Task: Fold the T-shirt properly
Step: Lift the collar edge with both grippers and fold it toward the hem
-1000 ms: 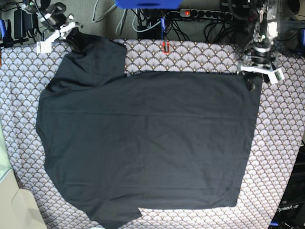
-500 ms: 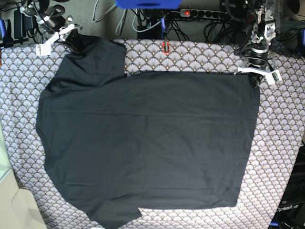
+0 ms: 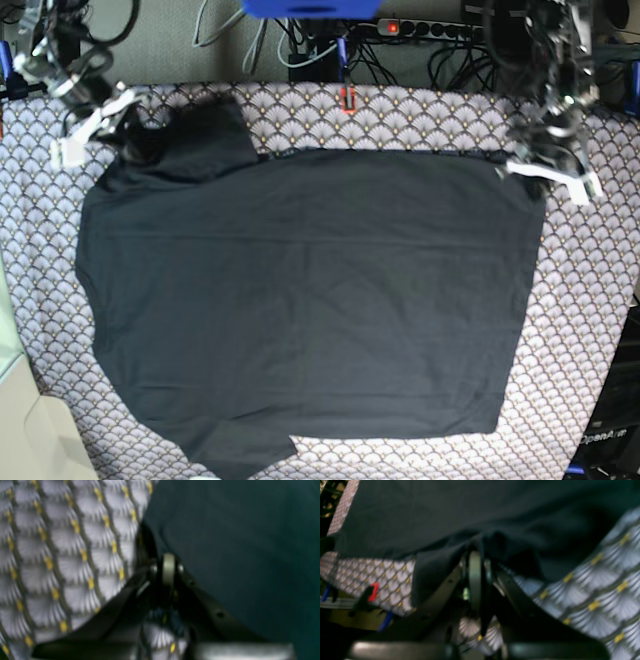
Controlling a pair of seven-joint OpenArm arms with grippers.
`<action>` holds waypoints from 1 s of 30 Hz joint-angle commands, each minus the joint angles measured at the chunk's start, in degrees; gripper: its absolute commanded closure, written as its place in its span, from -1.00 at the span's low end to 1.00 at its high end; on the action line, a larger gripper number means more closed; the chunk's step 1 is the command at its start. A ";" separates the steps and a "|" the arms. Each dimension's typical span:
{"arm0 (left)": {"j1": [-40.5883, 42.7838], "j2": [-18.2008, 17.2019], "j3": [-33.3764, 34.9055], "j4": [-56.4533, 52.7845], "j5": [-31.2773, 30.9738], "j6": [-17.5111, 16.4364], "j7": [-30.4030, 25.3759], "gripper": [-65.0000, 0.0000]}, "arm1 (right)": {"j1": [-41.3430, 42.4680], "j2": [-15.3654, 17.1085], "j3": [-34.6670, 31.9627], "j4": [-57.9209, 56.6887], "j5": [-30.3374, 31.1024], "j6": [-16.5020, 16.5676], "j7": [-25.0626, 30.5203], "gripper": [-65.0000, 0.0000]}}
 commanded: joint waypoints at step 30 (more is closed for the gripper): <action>-38.06 0.22 -3.29 -20.62 0.76 -0.58 18.01 1.00 | 47.38 4.23 2.17 -23.54 -9.26 0.60 -17.79 1.00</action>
